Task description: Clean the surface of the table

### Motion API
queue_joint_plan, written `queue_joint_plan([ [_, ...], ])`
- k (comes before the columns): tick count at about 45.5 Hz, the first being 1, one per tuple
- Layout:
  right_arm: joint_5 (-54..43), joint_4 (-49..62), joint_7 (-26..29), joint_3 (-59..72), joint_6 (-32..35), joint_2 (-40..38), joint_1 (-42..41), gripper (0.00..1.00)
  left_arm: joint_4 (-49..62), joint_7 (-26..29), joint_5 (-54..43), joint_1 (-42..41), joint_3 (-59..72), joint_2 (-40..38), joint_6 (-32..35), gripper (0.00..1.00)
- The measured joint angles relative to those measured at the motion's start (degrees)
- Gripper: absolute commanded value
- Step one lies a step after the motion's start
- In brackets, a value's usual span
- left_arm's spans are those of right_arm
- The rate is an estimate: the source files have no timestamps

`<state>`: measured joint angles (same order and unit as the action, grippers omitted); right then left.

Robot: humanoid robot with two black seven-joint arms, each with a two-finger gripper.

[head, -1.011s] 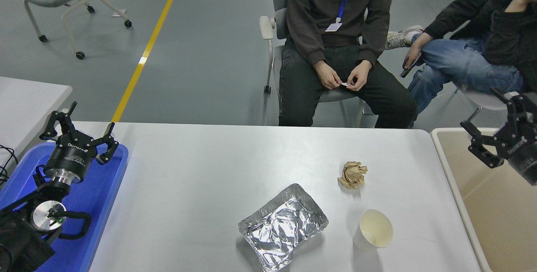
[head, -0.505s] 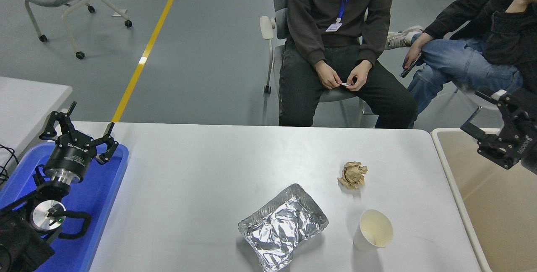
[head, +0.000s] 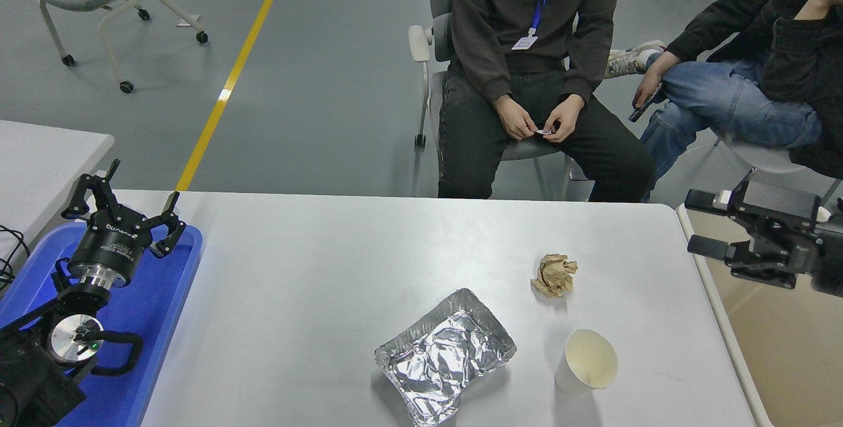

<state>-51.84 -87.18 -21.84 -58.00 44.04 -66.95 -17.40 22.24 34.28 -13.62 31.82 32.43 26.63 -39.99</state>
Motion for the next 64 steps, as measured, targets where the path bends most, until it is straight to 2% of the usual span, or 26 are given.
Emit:
queue_joint_plan([
  [10,-3.42,-0.77,2.43,0.42,3.88,0.15,-4.21,0.97,0.00,0.00,0.00,0.00,0.00,0.00,0.00,1.00],
  [21,-13.60,-2.71,7.80,0.85,5.33,4.05,-8.03,0.98,0.00,0.00,0.00,0.00,0.00,0.00,0.00,1.00],
  [42,-32.05,-9.67,15.38,1.74,5.89,12.84,-9.56,0.99,0.00,0.00,0.00,0.00,0.02,0.00,0.01,1.00],
  [64,-38.51,-10.37,22.17,7.23,5.95,15.42,-8.50,0.99,0.00,0.00,0.00,0.00,0.02,0.00,0.01,1.00],
])
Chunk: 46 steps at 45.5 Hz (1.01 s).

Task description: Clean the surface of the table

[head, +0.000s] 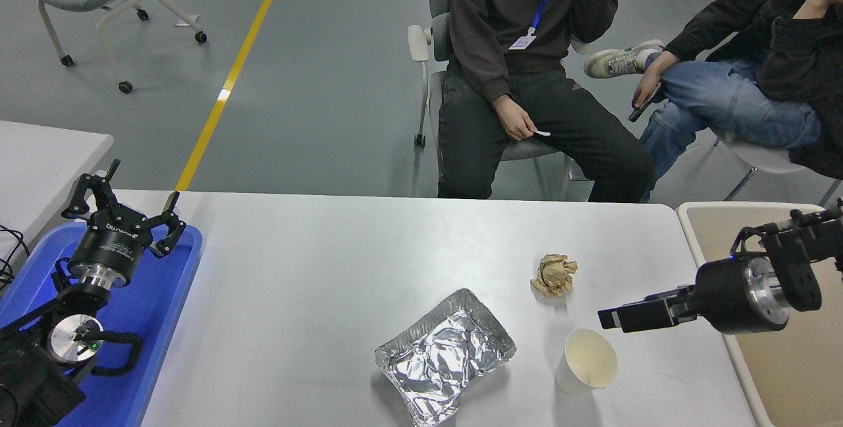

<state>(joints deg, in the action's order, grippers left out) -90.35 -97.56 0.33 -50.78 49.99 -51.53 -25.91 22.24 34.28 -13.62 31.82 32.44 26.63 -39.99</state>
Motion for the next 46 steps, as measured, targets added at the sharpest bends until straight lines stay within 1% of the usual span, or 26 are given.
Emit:
queue_joint_plan([
  [10,-0.89,0.33,1.78,1.09,0.01,1.21,1.25,0.99,0.00,0.00,0.00,0.00,0.01,0.00,0.00,1.00],
  [17,-1.19,1.92,6.66,1.06,-0.12,3.18,1.96,0.99,0.00,0.00,0.00,0.00,0.02,0.00,0.00,1.00],
  [22,-1.23,2.89,10.38,0.89,-1.42,4.87,3.03,0.99,0.00,0.00,0.00,0.00,0.02,0.00,0.00,1.00],
  [29,-1.11,3.51,13.96,0.50,-3.15,6.33,5.15,0.99,0.00,0.00,0.00,0.00,0.02,0.00,0.00,1.00],
  [46,-0.51,4.06,16.88,-0.04,-4.44,9.26,7.80,0.99,0.00,0.00,0.00,0.00,0.03,0.00,0.00,1.00],
])
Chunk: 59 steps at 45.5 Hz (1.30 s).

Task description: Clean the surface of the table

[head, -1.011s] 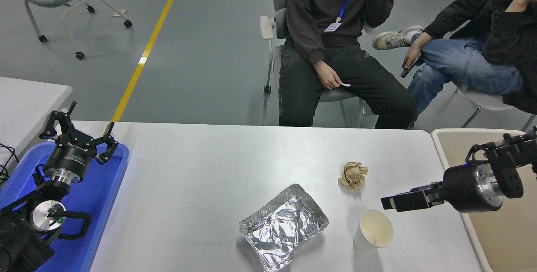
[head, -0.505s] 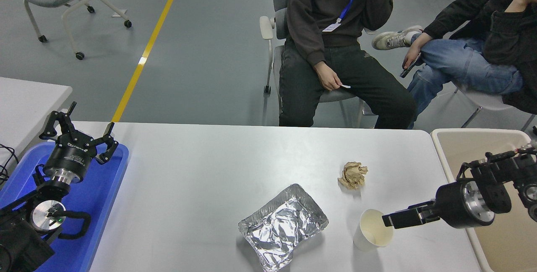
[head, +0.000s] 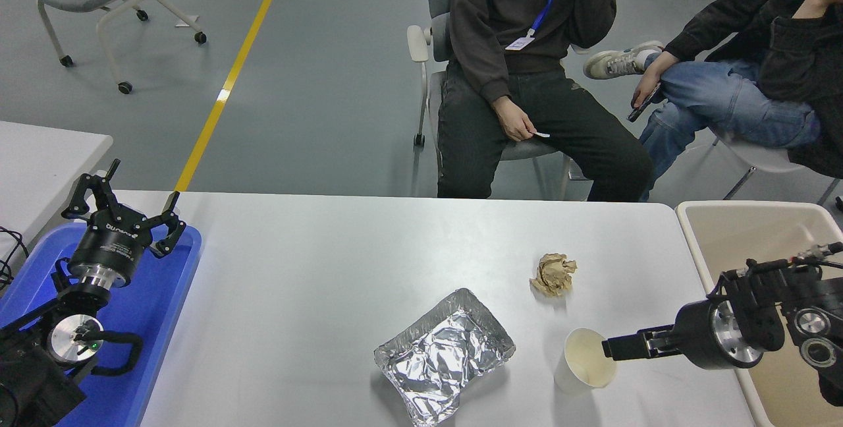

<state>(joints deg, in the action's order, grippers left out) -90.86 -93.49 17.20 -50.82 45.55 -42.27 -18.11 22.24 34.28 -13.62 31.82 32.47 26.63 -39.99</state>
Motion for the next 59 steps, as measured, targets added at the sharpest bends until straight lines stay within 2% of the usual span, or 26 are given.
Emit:
queue_joint_plan([
  [13,-0.33,1.06,0.61,-0.12,-0.67,3.16,1.04,0.98,0.00,0.00,0.00,0.00,0.00,0.00,0.00,1.00],
  [20,-0.61,1.96,0.72,-0.14,-0.82,4.37,1.26,0.93,0.00,0.00,0.00,0.00,0.00,0.00,0.00,1.00],
  [28,-0.81,2.84,0.73,-0.15,-0.91,5.33,1.37,0.76,0.00,0.00,0.00,0.00,0.00,0.00,-0.03,1.00],
  [33,-1.16,3.20,0.72,-0.08,-1.09,5.76,1.38,0.52,0.00,0.00,0.00,0.00,0.00,0.00,-0.06,1.00],
  [36,-1.41,3.33,0.70,0.10,-1.13,5.90,1.39,0.46,0.00,0.00,0.00,0.01,0.00,0.00,-0.06,1.00],
  [41,-1.71,3.51,0.67,0.34,-1.17,6.09,1.40,0.14,0.00,0.00,0.00,0.02,0.00,-0.02,-0.07,1.00],
  [42,-1.74,3.53,0.67,0.37,-1.18,6.13,1.41,0.03,0.00,0.00,0.00,0.02,0.00,-0.03,-0.07,1.00],
  [43,-1.77,3.55,0.66,0.40,-1.18,6.15,1.41,0.00,0.00,0.00,0.00,0.02,0.00,-0.03,-0.07,1.00],
  [59,-2.09,3.72,0.61,0.25,-1.79,6.10,1.24,0.00,0.00,0.00,0.01,0.02,0.03,-0.06,-0.07,1.00],
])
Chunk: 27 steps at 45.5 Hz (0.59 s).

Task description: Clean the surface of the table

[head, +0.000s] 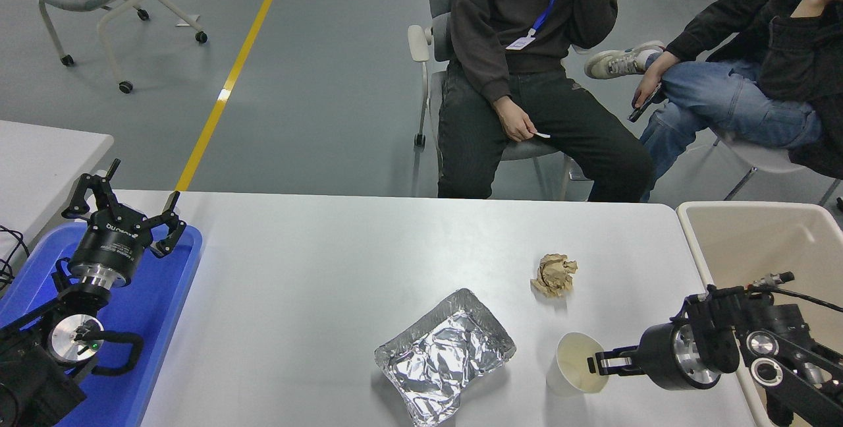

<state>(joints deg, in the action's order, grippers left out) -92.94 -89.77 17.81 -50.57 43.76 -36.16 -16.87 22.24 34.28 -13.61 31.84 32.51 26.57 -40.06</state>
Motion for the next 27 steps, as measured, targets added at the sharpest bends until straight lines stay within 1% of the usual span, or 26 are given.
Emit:
queue_joint_plan([
  [18,0.54,-0.34,-0.13,-0.30,-0.38,-1.19,-1.35,0.00,0.00,0.00,0.00,0.02,0.00,0.00,0.00,1.00],
  [27,3.49,-0.64,-0.42,-0.53,-0.16,-3.33,-3.47,0.00,0.00,0.00,0.00,0.02,-0.03,0.00,0.00,1.00],
])
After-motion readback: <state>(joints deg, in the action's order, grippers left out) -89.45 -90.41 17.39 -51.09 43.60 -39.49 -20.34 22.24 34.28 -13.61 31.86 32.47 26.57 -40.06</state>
